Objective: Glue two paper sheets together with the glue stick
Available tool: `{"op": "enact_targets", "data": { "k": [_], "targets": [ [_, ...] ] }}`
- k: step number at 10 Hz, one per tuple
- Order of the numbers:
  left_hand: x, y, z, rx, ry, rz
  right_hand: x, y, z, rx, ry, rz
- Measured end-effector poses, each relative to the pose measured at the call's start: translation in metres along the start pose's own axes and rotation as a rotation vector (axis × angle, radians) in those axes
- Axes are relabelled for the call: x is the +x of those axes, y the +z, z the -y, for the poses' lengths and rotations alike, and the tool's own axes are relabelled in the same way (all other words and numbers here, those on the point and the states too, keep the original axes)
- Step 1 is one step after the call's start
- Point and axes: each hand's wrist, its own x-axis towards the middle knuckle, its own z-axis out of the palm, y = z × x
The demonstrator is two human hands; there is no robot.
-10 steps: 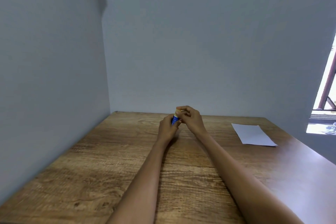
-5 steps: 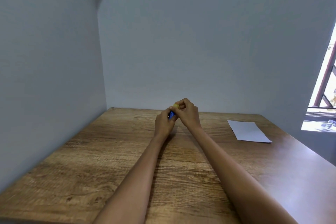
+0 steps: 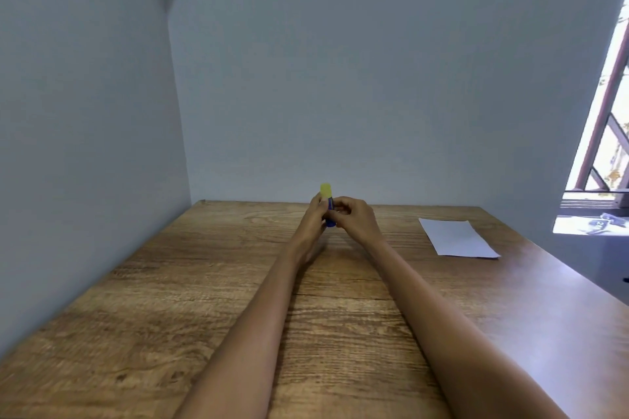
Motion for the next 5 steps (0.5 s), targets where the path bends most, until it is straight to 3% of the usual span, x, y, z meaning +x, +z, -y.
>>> {"op": "enact_targets", "data": {
  "k": [2,5],
  "targets": [
    [-0.001,0.003,0.004,0.018,-0.135,0.05,0.001,-0.006,-0.019,-0.281,0.114,-0.113],
    [-0.004,0.002,0.003,0.035,-0.16,-0.025,0.001,-0.004,-0.024,-0.26,0.208,-0.08]
  ]
}}
